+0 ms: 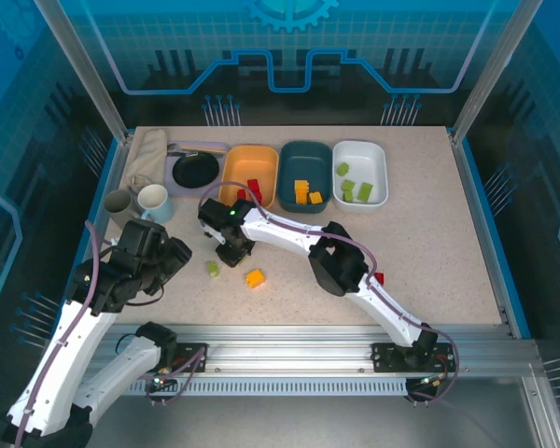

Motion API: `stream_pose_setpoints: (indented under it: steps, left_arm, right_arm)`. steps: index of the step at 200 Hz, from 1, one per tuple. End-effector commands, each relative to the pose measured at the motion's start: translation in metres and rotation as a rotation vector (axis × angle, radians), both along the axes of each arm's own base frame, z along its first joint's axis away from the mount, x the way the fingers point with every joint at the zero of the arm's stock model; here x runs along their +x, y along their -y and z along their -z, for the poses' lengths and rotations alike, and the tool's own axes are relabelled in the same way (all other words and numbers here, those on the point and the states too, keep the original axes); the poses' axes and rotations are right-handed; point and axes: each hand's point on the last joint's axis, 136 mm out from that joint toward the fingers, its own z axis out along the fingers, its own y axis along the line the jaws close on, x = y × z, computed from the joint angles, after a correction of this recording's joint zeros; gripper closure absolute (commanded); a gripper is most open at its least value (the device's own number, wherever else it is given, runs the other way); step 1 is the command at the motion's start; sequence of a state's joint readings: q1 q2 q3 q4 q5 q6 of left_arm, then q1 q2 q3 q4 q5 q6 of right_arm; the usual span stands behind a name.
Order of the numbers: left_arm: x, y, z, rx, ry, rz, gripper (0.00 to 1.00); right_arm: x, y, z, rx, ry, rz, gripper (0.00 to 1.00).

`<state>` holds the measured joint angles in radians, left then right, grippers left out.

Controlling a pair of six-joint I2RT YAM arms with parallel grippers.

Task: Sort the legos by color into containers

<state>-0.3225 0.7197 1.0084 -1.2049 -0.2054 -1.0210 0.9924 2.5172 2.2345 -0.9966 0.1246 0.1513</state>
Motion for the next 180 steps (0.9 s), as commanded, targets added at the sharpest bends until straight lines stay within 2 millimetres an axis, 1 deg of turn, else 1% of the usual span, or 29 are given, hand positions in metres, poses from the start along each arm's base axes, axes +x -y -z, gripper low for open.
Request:
stream_pose_setpoints:
  steps: [1, 22, 37, 51, 54, 56, 58, 68, 77, 90, 105, 127, 146, 158, 171, 180]
  left_arm:
    - [0.001, 0.005, 0.005, -0.021, 0.000, 0.017, 0.27]
    - [0.002, 0.007, 0.006, -0.031, 0.002, 0.023, 0.27]
    - [0.004, 0.010, 0.006, -0.039, 0.009, 0.041, 0.27]
    - [0.010, 0.019, 0.007, -0.066, 0.025, 0.082, 0.27]
    - [0.012, 0.023, 0.007, -0.075, 0.031, 0.096, 0.27]
    - [0.013, 0.025, 0.007, -0.082, 0.034, 0.106, 0.27]
    - [0.014, 0.027, 0.007, -0.087, 0.038, 0.113, 0.27]
    - [0.021, 0.040, 0.008, -0.134, 0.052, 0.161, 0.27]
    - [0.030, 0.053, 0.008, -0.180, 0.071, 0.202, 0.27]
    - [0.042, 0.072, 0.005, -0.246, 0.099, 0.262, 0.27]
    - [0.059, 0.092, -0.004, -0.286, 0.146, 0.324, 0.27]
    - [0.085, 0.122, -0.017, -0.305, 0.181, 0.414, 0.27]
    - [0.109, 0.146, -0.026, -0.307, 0.194, 0.464, 0.27]
    - [0.124, 0.159, -0.029, -0.319, 0.198, 0.484, 0.27]
    - [0.140, 0.171, -0.033, -0.339, 0.210, 0.497, 0.27]
    - [0.152, 0.178, -0.034, -0.346, 0.212, 0.504, 0.27]
  right_arm:
    - [0.006, 0.031, 0.020, -0.107, 0.001, 0.063, 0.63]
    - [0.011, 0.032, 0.006, -0.065, 0.021, 0.090, 0.65]
    - [0.017, 0.032, -0.016, -0.016, 0.043, 0.111, 0.65]
    - [0.023, 0.035, -0.043, 0.034, 0.075, 0.132, 0.66]
    - [0.024, 0.036, -0.045, 0.037, 0.076, 0.137, 0.66]
    - [0.025, 0.036, -0.056, 0.055, 0.087, 0.142, 0.66]
    - [0.026, 0.037, -0.062, 0.065, 0.094, 0.146, 0.66]
    - [0.032, 0.045, -0.085, 0.100, 0.118, 0.176, 0.66]
    - [0.039, 0.056, -0.105, 0.128, 0.136, 0.213, 0.66]
    - [0.048, 0.077, -0.127, 0.156, 0.151, 0.277, 0.66]
    - [0.063, 0.112, -0.144, 0.191, 0.147, 0.380, 0.66]
    - [0.089, 0.171, -0.158, 0.229, 0.152, 0.549, 0.66]
    - [0.113, 0.225, -0.161, 0.228, 0.165, 0.705, 0.66]
    - [0.127, 0.258, -0.160, 0.215, 0.170, 0.801, 0.65]
    - [0.143, 0.292, -0.154, 0.205, 0.171, 0.906, 0.65]
    - [0.153, 0.310, -0.146, 0.197, 0.165, 0.964, 0.65]
